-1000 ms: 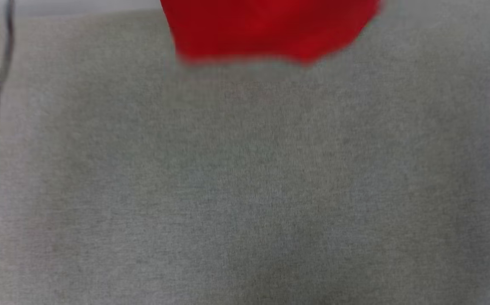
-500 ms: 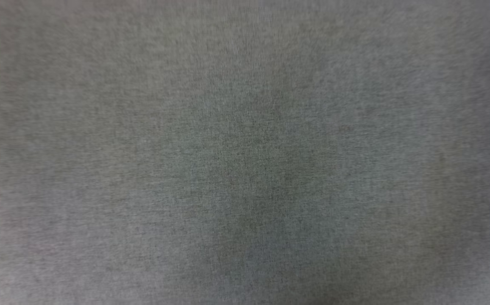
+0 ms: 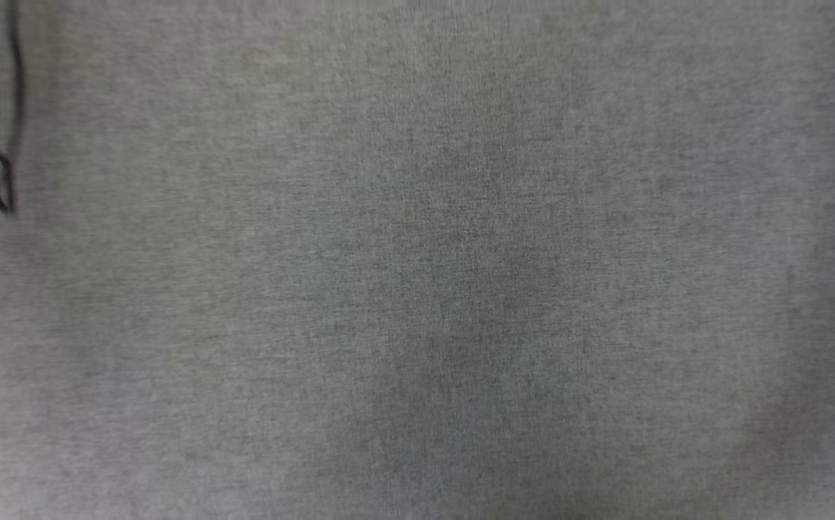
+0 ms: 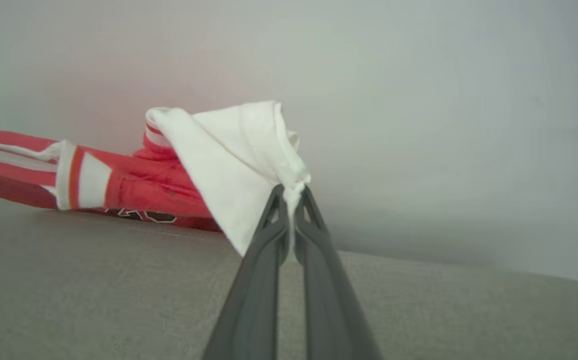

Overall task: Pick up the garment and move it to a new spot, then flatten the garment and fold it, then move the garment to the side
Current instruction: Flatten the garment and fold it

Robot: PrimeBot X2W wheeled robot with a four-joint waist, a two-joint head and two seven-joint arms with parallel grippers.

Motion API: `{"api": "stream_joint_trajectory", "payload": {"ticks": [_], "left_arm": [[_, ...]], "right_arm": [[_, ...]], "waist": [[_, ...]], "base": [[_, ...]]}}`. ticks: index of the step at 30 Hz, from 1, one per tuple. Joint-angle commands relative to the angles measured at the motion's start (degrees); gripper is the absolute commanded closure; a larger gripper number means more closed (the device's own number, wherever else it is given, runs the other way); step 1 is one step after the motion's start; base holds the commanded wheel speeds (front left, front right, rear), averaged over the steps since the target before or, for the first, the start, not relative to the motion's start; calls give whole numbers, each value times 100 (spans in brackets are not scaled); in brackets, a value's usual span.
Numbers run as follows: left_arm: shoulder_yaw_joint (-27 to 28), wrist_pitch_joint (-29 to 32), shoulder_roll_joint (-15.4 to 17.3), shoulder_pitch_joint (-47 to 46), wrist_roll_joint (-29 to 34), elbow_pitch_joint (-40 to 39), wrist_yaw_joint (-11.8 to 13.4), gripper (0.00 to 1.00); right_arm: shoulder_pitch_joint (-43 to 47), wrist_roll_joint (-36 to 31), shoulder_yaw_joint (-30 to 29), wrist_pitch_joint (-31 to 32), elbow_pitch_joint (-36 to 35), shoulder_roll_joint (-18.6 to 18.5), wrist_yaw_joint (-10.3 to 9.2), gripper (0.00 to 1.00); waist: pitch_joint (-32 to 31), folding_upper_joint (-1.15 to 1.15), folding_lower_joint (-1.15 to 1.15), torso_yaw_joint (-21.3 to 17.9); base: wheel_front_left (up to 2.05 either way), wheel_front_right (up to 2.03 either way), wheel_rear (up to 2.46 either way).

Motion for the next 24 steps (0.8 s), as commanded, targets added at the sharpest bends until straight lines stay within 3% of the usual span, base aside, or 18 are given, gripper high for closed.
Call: {"api": "stream_joint_trajectory", "payload": {"ticks": [1, 6, 12, 20, 24], "left_arm": [[68, -102, 18, 437, -58, -42, -38, 100], [263, -197, 11, 1936, -150, -468, 8, 100], [769, -216, 6, 4117, -224, -1589, 405, 100], [1017, -45, -44, 6784, -377, -2851, 1128, 100], [975, 85, -80, 7522, -380, -3253, 1351, 100]], "right_arm": [[512, 110, 83, -49, -149, -142, -12, 100], [2160, 368, 128, -34, -915, -305, -12, 100], [4279, 358, -307, 307, -2141, -334, -15, 100], [6705, 135, -1046, 957, -3609, 122, -20, 100], [7476, 77, -1262, 1188, -3930, 387, -19, 100]], "waist": [[-320, 0, -1, 59], [-1013, 0, -1, 66], [-1754, 0, -1, 25], [-2496, 0, -1, 34], [-2766, 0, -1, 70]], "base": [[0, 0, 0], [0, 0, 0], [0, 0, 0], [0, 0, 0], [0, 0, 0]]}}
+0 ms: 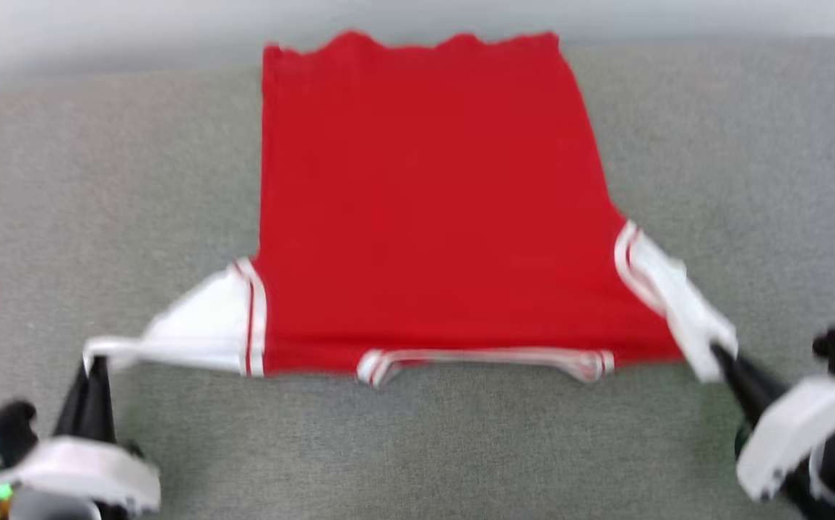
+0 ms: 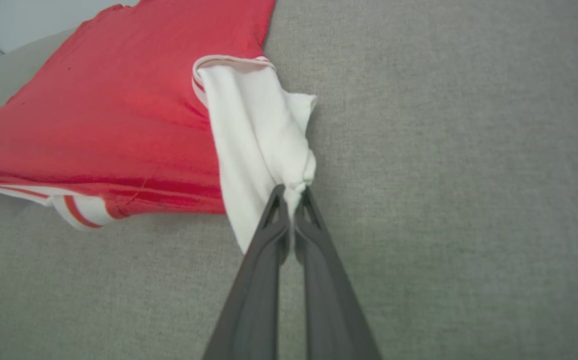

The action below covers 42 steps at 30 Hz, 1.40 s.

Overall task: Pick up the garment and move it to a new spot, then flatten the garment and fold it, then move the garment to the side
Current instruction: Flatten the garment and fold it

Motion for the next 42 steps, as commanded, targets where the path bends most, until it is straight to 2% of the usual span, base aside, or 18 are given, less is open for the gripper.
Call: {"api": "stream_joint_trajectory", "payload": {"ticks": [1, 8, 15, 16, 17, 19, 22, 25, 30, 36, 42], "left_arm": [[70, 30, 40, 233, 21, -108, 140, 100], [-48, 422, 100, 1519, 55, -733, 651, 100], [-266, 717, 35, 2105, 50, -925, 832, 100], [-292, 722, 8, 2131, 45, -923, 841, 100], [-316, 694, -20, 2133, 58, -920, 846, 100], [-378, 617, -87, 2050, 90, -902, 799, 100], [-474, 498, -201, 1884, 100, -887, 708, 100], [-549, 411, -269, 1746, 148, -875, 647, 100], [-647, 245, -346, 1378, 247, -970, 519, 100], [-836, 58, -517, 712, 423, -1055, 343, 100], [-1091, -61, -710, 80, 673, -1185, 183, 100]], "right_arm": [[276, -29, -169, 66, -79, 21, -28, 100], [1830, -168, -567, 697, -680, 568, -26, 100], [2739, -277, -668, 1419, -882, 989, -22, 100], [2801, -313, -669, 1511, -859, 1019, -22, 86], [2861, -268, -630, 1615, -824, 1049, -22, 64], [2821, -236, -623, 1597, -839, 1078, -21, 0], [2597, -237, -589, 1414, -920, 1095, -16, 0], [2249, -307, -596, 1121, -1000, 921, -16, 0], [1132, -336, -854, 494, -777, 791, -16, 0], [-691, -370, -1108, 142, 248, 408, -16, 0], [-2445, -287, -1040, 573, 1402, -73, -16, 0]], "waist": [[-286, 0, 2, 49], [-778, 0, 2, 93], [-949, 0, 2, 137], [-961, 0, 2, 142], [-970, 0, 2, 151], [-982, 0, 2, 176], [-1004, 0, 2, 210], [-993, 0, 2, 233], [-735, 0, 2, 355], [-78, 0, 2, 686], [620, 0, 2, 1098]], "base": [[0, 0, 0], [0, 0, 0], [0, 0, 0], [0, 0, 0], [0, 0, 0], [0, 0, 0], [0, 0, 0], [0, 0, 0], [0, 0, 0], [0, 0, 0], [0, 0, 0]]}}
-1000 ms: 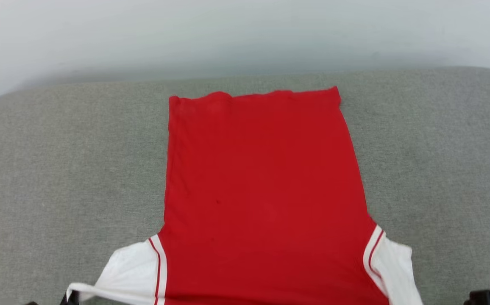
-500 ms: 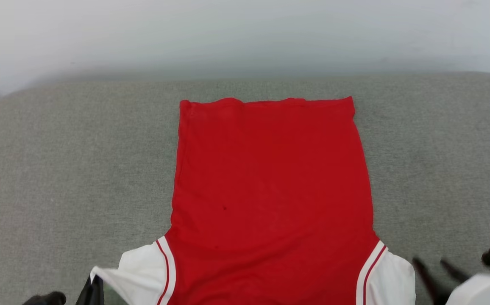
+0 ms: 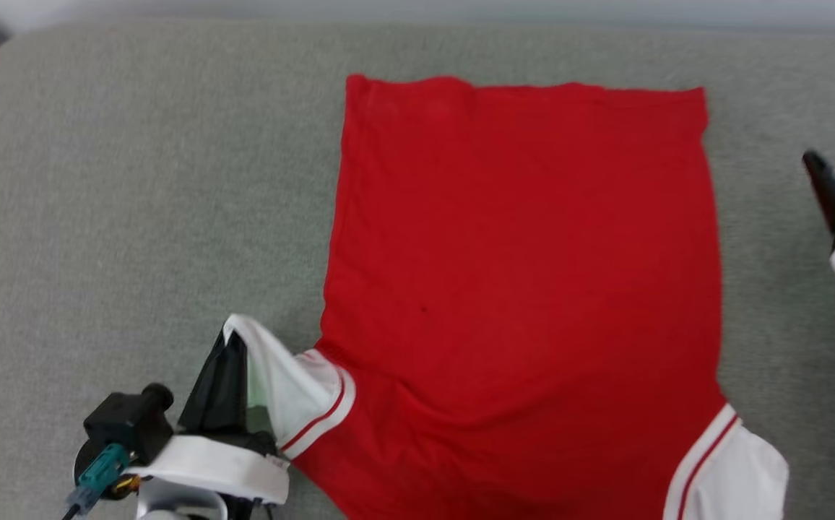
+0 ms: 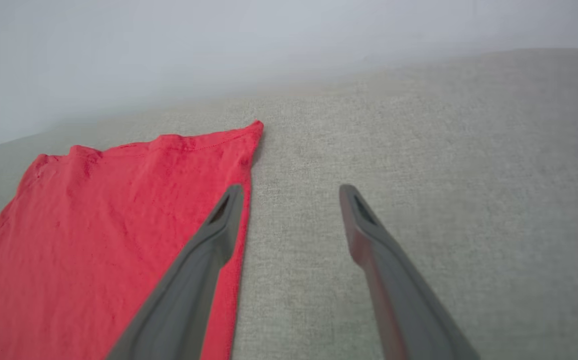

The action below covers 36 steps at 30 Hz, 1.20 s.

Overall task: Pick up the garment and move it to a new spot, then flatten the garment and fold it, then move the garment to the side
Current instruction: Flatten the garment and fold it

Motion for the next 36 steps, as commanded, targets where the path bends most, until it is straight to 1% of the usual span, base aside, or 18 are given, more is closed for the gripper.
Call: {"api": "stream_joint_trajectory", "payload": {"ticks": [1, 4, 8, 12, 15, 18, 19, 20, 21, 22, 23, 24, 27, 30, 34, 36], "left_arm": [[-34, -58, -56, -200, 85, -71, -45, 100], [-134, -104, -142, -434, 155, -183, -127, 100], [-221, -159, -271, -677, 226, -268, -247, 100], [-258, -214, -380, -866, 260, -270, -370, 100], [-283, -240, -454, -950, 269, -202, -456, 100], [-277, -255, -507, -1033, 277, -126, -533, 100], [-274, -254, -529, -1043, 275, -98, -555, 100], [-257, -266, -584, -1058, 289, -21, -609, 100], [-252, -271, -602, -1066, 294, 2, -627, 100], [-246, -274, -614, -1066, 304, 22, -628, 100], [-241, -277, -625, -1065, 314, 46, -644, 100], [-237, -276, -636, -1060, 322, 70, -656, 100], [-205, -282, -648, -1021, 330, 125, -676, 100], [-161, -285, -645, -949, 331, 193, -671, 100], [-103, -285, -572, -776, 293, 354, -632, 100], [-61, -255, -525, -667, 265, 429, -605, 100]], "right_arm": [[-472, -27, 71, 206, 233, -130, -2, 0], [-1261, -102, 131, 660, 599, -334, -2, 0], [-2110, -267, 262, 1441, 996, -471, -2, 0], [-2692, -430, 283, 2122, 1281, -488, -2, 0], [-2967, -608, 254, 2436, 1406, -473, -2, 0], [-3049, -740, 164, 2795, 1640, -377, -2, 0], [-2999, -756, 123, 2932, 1756, -321, -2, 0], [-2830, -879, 3, 3329, 2017, -156, -3, 0], [-2769, -919, -58, 3450, 2075, -106, -2, 0], [-2723, -956, -102, 3547, 2098, -68, -3, 15], [-2685, -982, -147, 3592, 2088, -40, -3, 65], [-2649, -1005, -188, 3628, 2068, -18, -2, 100], [-2671, -1016, -187, 3517, 1877, -56, -2, 100], [-2710, -1044, -61, 3308, 1623, -263, -2, 100], [-2626, -888, 113, 3074, 1335, -524, -3, 100], [-2466, -785, 189, 3068, 1212, -632, -2, 100]], "waist": [[517, 0, -1, 395], [856, 0, -1, 581], [1230, 0, -1, 807], [1511, 0, -1, 971], [1664, 0, -1, 1062], [1765, 0, -1, 1122], [1782, 0, -1, 1135], [1795, 0, -1, 1162], [1784, 0, -1, 1172], [1770, 0, -1, 1179], [1752, 0, -1, 1187], [1729, 0, -1, 1195], [1635, 0, -1, 1199], [1463, 0, -1, 1165], [1027, 0, -1, 1041], [781, 0, -1, 955]], "base": [[0, 0, 0], [0, 0, 0], [0, 0, 0], [0, 0, 0], [0, 0, 0], [0, 0, 0], [0, 0, 0], [0, 0, 0], [0, 0, 0], [0, 0, 0], [0, 0, 0], [0, 0, 0], [0, 0, 0], [0, 0, 0], [0, 0, 0], [0, 0, 0]]}}
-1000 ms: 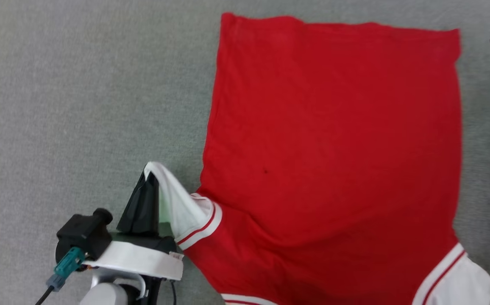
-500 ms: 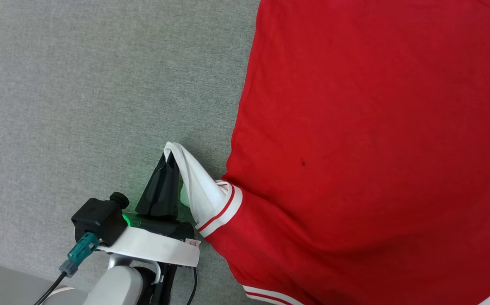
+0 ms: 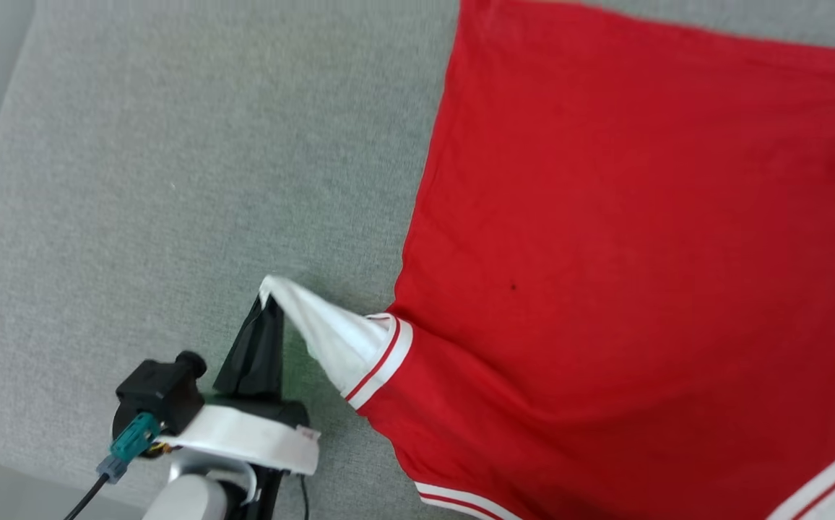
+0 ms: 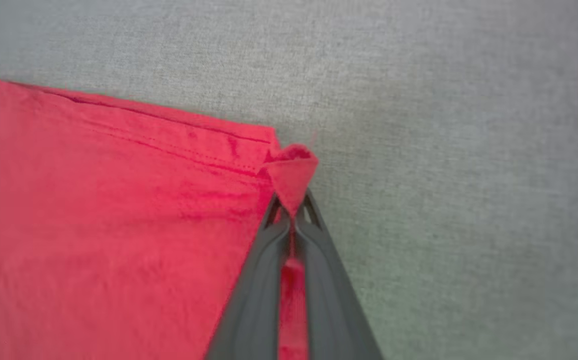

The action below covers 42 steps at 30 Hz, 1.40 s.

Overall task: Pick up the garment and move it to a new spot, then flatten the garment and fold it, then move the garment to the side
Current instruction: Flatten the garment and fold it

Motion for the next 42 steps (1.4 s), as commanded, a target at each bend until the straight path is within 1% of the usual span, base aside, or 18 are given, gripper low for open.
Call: {"api": "stream_joint_trajectory", "payload": {"ticks": [1, 5, 8, 11, 12, 14, 16, 21, 27, 28, 30, 31, 34, 36, 39, 42], "left_arm": [[58, 20, 76, 156, -47, 88, 51, 100], [151, 91, 184, 436, -100, 201, 183, 100], [238, 167, 256, 715, -145, 230, 334, 100], [361, 242, 366, 1016, -213, 201, 475, 100], [361, 242, 366, 1016, -213, 201, 475, 100], [445, 290, 421, 1214, -263, 168, 556, 100], [522, 323, 455, 1381, -350, 112, 601, 100], [694, 397, 580, 1767, -471, 22, 742, 100], [755, 546, 737, 1997, -504, -65, 812, 100], [765, 563, 746, 2015, -516, -71, 823, 100], [754, 605, 762, 2008, -514, -88, 839, 100], [752, 614, 768, 2012, -517, -100, 850, 100], [746, 650, 792, 2019, -510, -141, 870, 100], [734, 665, 817, 1956, -483, -183, 884, 100], [740, 655, 850, 1829, -457, -262, 865, 100], [738, 630, 870, 1733, -429, -356, 850, 100]], "right_arm": [[236, 119, 104, -24, -167, -191, -3, 100], [850, 376, 247, -37, -567, -491, -3, 100], [1531, 584, 254, -23, -916, -685, -3, 100], [2332, 847, 88, 86, -1307, -653, -3, 100], [2332, 847, 88, 86, -1307, -653, -3, 100], [2927, 948, -71, 160, -1557, -601, -3, 100], [3542, 1040, -254, 203, -1783, -475, -3, 100], [4990, 1177, -592, 167, -2190, 34, -3, 100], [6248, 1243, -742, 87, -2421, 663, -3, 100], [6386, 1227, -753, 69, -2469, 748, -3, 90], [6642, 1264, -811, 73, -2536, 974, -3, 60], [6730, 1237, -809, 49, -2601, 1041, -3, 0], [6839, 1181, -808, -100, -2779, 1184, -2, 0], [6729, 1138, -783, -404, -2912, 1214, -3, 0], [6445, 1009, -654, -1112, -3036, 1114, -3, 0], [6074, 894, -539, -1987, -2963, 1039, -2, 0]], "waist": [[-509, 0, -1, -201], [-1065, 0, -1, -405], [-1508, 0, -1, -607], [-1857, 0, -1, -846], [-1857, 0, -1, -846], [-2067, 0, -1, -1020], [-2237, 0, -1, -1184], [-2557, 0, -1, -1574], [-2650, 0, -1, -1867], [-2650, 0, -1, -1904], [-2641, 0, -1, -1949], [-2640, 0, -1, -1974], [-2592, 0, -1, -2056], [-2528, 0, -1, -2087], [-2408, 0, -1, -2123], [-2242, 0, -1, -2111]], "base": [[0, 0, 0], [0, 0, 0], [0, 0, 0], [0, 0, 0], [0, 0, 0], [0, 0, 0], [0, 0, 0], [0, 0, 0], [0, 0, 0], [0, 0, 0], [0, 0, 0], [0, 0, 0], [0, 0, 0], [0, 0, 0], [0, 0, 0], [0, 0, 0]]}}
